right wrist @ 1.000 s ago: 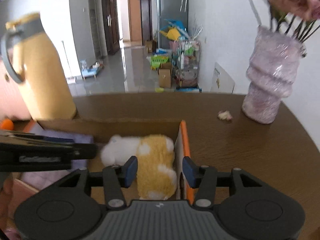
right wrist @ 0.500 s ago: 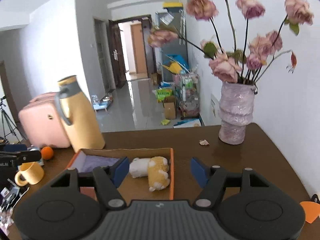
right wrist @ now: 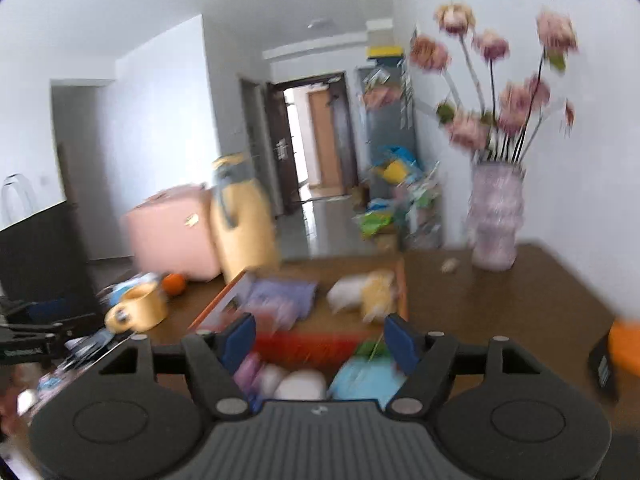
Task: Organize soft objects
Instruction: 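Withdraw both grippers back over the items on the table, then grasp the purple satin bow with both grippers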
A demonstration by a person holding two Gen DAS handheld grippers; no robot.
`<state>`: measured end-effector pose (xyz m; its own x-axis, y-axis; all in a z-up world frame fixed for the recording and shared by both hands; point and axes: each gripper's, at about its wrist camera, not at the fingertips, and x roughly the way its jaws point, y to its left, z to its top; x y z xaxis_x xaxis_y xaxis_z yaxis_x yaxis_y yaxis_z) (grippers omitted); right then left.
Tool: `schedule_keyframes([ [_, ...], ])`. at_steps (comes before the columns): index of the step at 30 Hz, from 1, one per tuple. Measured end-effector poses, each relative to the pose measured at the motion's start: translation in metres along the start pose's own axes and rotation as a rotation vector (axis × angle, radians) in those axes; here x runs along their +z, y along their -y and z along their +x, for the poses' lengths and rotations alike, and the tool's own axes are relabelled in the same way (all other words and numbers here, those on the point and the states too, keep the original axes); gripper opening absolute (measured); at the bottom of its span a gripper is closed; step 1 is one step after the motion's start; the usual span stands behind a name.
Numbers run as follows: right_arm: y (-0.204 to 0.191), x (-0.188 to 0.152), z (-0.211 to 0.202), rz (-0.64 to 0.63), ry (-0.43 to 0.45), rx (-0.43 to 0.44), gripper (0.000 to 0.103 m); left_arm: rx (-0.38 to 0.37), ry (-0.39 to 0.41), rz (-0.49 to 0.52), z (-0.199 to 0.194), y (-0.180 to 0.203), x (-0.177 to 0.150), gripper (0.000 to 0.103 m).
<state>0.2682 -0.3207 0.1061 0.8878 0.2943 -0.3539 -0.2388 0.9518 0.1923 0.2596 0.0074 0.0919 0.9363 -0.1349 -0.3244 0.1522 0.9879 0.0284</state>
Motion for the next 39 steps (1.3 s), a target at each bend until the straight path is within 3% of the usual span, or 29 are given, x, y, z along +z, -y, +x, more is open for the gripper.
schedule_keyframes([
  [3, -0.008, -0.047, -0.021, 0.024, -0.010, 0.042, 0.070, 0.002, -0.017, -0.010, -0.024, 0.011, -0.047, 0.094],
  [6, -0.021, -0.088, -0.035, -0.003, -0.005, -0.018, 0.070, 0.025, -0.058, -0.013, -0.038, 0.025, -0.086, 0.094],
  [10, -0.026, -0.130, -0.034, -0.012, -0.084, 0.010, 0.070, -0.018, -0.143, 0.060, -0.036, 0.039, -0.107, 0.094],
  [13, -0.029, -0.138, -0.028, -0.018, -0.110, 0.003, 0.068, 0.005, -0.127, 0.069, -0.029, 0.042, -0.107, 0.094],
  [19, -0.044, -0.130, -0.012, -0.031, -0.097, 0.053, 0.059, -0.024, -0.159, -0.045, 0.002, 0.026, -0.101, 0.094],
  [22, -0.054, -0.112, 0.014, -0.052, -0.104, 0.068, 0.059, -0.019, -0.149, -0.057, 0.028, 0.015, -0.094, 0.085],
  [24, -0.060, -0.092, 0.045, -0.074, -0.116, 0.073, 0.059, -0.028, -0.163, -0.081, 0.054, 0.004, -0.083, 0.070],
  [26, -0.064, -0.073, 0.081, -0.085, -0.149, 0.075, 0.057, -0.076, -0.193, -0.130, 0.087, -0.010, -0.072, 0.062],
  [29, -0.071, -0.049, 0.143, -0.102, -0.232, 0.091, 0.049, -0.137, -0.193, -0.185, 0.131, -0.023, -0.059, 0.060],
  [31, -0.074, -0.037, 0.182, -0.097, -0.284, 0.103, 0.046, -0.136, -0.207, -0.198, 0.157, -0.027, -0.054, 0.059],
  [34, -0.079, -0.035, 0.231, -0.106, -0.338, 0.044, 0.042, -0.163, -0.260, -0.247, 0.185, -0.036, -0.058, 0.044],
  [36, -0.078, -0.037, 0.248, -0.093, -0.356, 0.042, 0.035, -0.207, -0.298, -0.291, 0.197, -0.044, -0.064, 0.019],
  [39, -0.080, -0.042, 0.254, -0.102, -0.345, 0.065, 0.023, -0.247, -0.344, -0.332, 0.205, -0.053, -0.071, 0.006],
])
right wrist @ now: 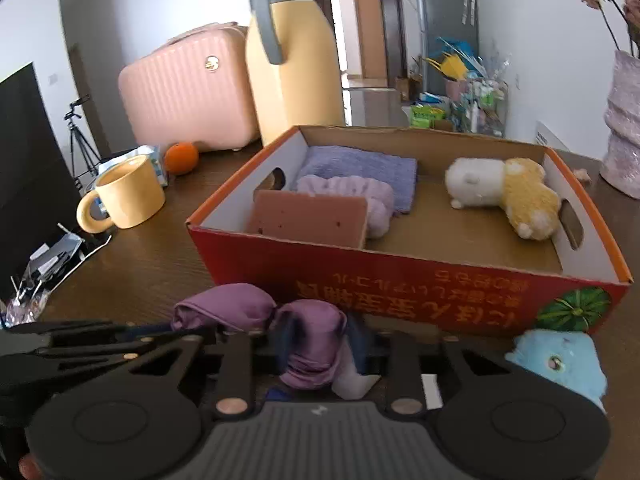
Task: Organize soft objects
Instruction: 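Grasp the purple satin bow with both grippers, then lift the purple bow and carry it into the cardboard box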
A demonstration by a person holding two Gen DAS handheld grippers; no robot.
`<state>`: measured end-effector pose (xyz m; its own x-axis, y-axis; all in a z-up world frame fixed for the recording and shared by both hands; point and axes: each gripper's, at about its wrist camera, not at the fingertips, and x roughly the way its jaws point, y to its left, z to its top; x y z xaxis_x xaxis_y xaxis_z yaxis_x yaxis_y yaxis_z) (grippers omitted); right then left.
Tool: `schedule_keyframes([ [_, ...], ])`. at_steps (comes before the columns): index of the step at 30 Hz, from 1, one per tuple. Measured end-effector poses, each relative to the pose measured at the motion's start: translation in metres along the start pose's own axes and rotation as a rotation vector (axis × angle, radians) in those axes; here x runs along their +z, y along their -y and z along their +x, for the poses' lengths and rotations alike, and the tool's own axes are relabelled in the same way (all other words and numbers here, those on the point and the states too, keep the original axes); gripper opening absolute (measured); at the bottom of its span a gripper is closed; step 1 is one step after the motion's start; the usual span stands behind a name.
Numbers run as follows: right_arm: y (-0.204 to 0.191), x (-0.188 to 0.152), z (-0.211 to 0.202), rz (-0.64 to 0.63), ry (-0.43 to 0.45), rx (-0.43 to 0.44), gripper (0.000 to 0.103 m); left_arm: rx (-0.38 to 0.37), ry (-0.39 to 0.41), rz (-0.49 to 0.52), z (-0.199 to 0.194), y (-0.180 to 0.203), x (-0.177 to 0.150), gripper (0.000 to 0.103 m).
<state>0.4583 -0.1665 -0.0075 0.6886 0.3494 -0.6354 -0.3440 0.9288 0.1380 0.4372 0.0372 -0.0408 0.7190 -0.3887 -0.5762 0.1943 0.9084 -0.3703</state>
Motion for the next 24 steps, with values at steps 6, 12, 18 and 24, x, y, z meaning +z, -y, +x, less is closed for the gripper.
schedule_keyframes([
  [6, -0.007, 0.001, -0.005, -0.033, 0.042, 0.004, 0.010, -0.019, 0.012, 0.008, -0.004, 0.000, -0.001, 0.003],
  [12, -0.023, -0.005, -0.065, -0.088, 0.159, 0.014, 0.010, -0.017, 0.123, 0.081, -0.066, 0.034, -0.003, 0.003],
  [18, -0.027, -0.053, -0.152, -0.086, 0.262, 0.046, 0.010, -0.072, 0.188, 0.168, -0.129, 0.085, -0.046, 0.003],
  [24, -0.004, -0.099, -0.187, 0.024, 0.253, 0.034, 0.010, -0.129, 0.123, 0.188, -0.135, 0.120, -0.080, 0.003],
])
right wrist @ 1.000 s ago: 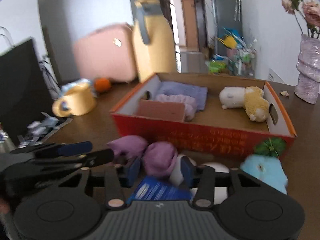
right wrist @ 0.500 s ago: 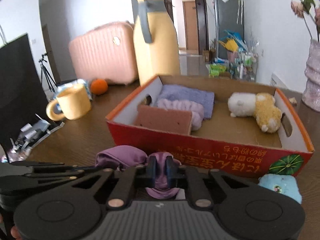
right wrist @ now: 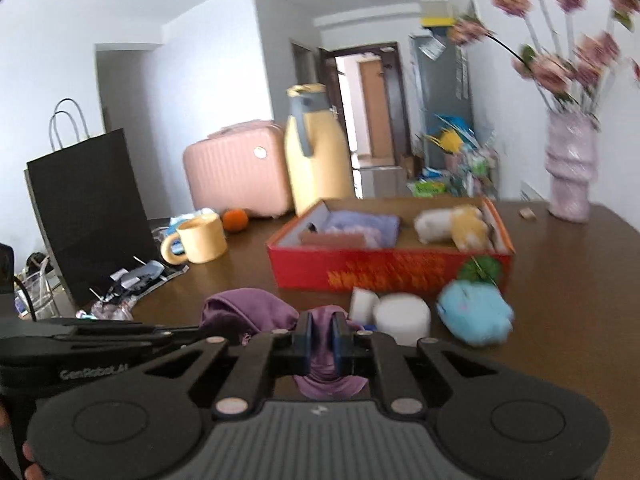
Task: Organize soft objects
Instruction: 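Lift the purple bow and carry it into the cardboard box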
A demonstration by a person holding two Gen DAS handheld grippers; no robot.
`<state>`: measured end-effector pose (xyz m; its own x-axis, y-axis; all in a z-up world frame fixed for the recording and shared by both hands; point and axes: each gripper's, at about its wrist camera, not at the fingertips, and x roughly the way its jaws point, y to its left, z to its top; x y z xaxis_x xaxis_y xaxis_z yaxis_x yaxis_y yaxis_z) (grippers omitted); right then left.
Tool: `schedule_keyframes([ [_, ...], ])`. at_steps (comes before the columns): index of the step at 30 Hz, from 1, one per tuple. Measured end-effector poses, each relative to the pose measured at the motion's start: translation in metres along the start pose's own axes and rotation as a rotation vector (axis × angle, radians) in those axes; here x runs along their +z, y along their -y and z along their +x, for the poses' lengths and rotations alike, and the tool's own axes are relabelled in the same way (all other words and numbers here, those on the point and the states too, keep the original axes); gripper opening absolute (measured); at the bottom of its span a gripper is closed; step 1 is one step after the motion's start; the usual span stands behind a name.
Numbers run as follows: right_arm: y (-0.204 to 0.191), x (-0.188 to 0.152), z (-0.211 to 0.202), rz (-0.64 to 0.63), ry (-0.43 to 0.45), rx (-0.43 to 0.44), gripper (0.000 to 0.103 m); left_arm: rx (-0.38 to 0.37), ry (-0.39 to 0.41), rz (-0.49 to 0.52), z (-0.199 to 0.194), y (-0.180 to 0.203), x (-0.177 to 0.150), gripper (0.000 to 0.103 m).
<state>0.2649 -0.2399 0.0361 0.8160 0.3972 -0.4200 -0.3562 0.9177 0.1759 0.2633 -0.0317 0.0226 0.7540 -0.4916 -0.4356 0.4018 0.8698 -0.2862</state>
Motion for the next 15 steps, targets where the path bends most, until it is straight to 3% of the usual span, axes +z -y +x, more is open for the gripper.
schedule_keyframes([
  [8, 0.025, 0.006, -0.006, 0.021, 0.033, -0.018, 0.010, -0.032, -0.008, 0.014, 0.024, 0.017, 0.018, 0.003],
  [15, 0.064, 0.086, 0.059, -0.006, 0.056, -0.006, 0.010, -0.031, -0.005, 0.009, 0.096, -0.009, 0.106, 0.003],
])
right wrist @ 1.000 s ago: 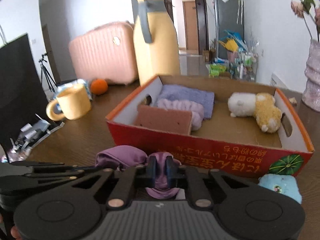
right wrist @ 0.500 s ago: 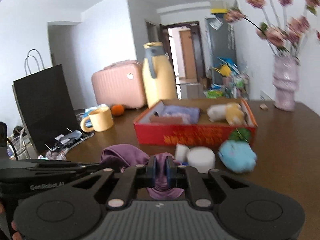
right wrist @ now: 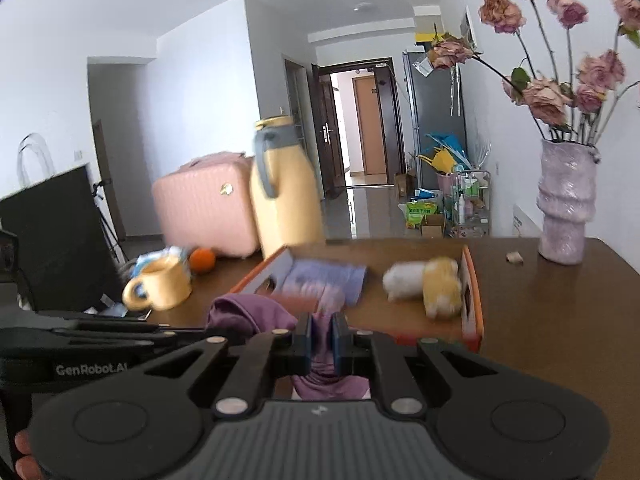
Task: Organize soft objects
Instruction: 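Lift the purple bow and carry it into the cardboard box, then open both grippers and withdraw them from the box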
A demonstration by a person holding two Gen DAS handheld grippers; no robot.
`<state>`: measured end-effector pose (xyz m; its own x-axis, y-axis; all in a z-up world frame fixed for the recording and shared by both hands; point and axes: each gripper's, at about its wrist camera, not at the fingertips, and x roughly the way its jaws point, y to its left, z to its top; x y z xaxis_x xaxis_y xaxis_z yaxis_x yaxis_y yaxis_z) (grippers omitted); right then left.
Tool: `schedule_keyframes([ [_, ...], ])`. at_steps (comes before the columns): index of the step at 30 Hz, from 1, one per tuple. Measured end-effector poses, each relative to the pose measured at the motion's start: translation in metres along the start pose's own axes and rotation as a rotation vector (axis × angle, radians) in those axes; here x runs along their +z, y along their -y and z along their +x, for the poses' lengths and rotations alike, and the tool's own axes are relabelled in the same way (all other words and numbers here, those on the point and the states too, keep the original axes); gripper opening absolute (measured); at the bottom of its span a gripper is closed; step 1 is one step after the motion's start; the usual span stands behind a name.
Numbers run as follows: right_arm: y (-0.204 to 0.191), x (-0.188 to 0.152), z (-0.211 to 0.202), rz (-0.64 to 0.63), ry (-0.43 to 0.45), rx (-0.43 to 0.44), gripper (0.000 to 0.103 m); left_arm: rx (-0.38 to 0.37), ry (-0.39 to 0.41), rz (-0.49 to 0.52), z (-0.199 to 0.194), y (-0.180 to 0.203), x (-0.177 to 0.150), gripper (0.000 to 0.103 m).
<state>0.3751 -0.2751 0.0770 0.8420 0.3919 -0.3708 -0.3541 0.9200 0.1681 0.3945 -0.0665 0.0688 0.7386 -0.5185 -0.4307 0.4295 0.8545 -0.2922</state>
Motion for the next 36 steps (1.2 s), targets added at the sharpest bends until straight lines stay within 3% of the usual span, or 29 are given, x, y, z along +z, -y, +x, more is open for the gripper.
schedule_keyframes([
  [5, 0.040, 0.049, 0.084, 0.081, -0.067, 0.011, 0.010, 0.028, -0.080, -0.039, 0.083, -0.037, 0.053, 0.003],
  [10, 0.067, 0.083, 0.190, 0.109, -0.164, -0.032, 0.010, 0.118, -0.180, -0.164, 0.172, -0.090, 0.091, 0.003],
  [14, 0.084, 0.083, 0.261, 0.147, -0.253, -0.057, 0.009, 0.178, -0.215, -0.214, 0.215, -0.123, 0.101, 0.003],
  [19, 0.095, 0.074, 0.310, 0.207, -0.344, -0.038, 0.010, 0.222, -0.300, -0.221, 0.249, -0.138, 0.090, 0.003],
  [23, 0.096, 0.065, 0.328, 0.209, -0.414, -0.052, 0.014, 0.252, -0.323, -0.225, 0.258, -0.143, 0.082, 0.005],
  [25, 0.098, 0.063, 0.329, 0.221, -0.413, -0.034, 0.015, 0.260, -0.312, -0.224, 0.251, -0.142, 0.085, 0.011],
  [26, 0.096, 0.063, 0.324, 0.229, -0.413, -0.032, 0.020, 0.267, -0.306, -0.218, 0.244, -0.140, 0.088, 0.021],
  [27, 0.099, 0.063, 0.317, 0.248, -0.405, -0.028, 0.024, 0.270, -0.294, -0.214, 0.238, -0.138, 0.093, 0.035],
  [28, 0.101, 0.067, 0.310, 0.262, -0.391, -0.029, 0.027, 0.273, -0.278, -0.208, 0.228, -0.136, 0.098, 0.040],
  [30, 0.101, 0.079, 0.289, 0.258, -0.359, -0.043, 0.040, 0.285, -0.242, -0.176, 0.205, -0.128, 0.110, 0.041],
  [36, 0.087, 0.120, 0.200, 0.181, -0.281, -0.081, 0.044, 0.311, -0.156, -0.091, 0.123, -0.097, 0.142, 0.048],
])
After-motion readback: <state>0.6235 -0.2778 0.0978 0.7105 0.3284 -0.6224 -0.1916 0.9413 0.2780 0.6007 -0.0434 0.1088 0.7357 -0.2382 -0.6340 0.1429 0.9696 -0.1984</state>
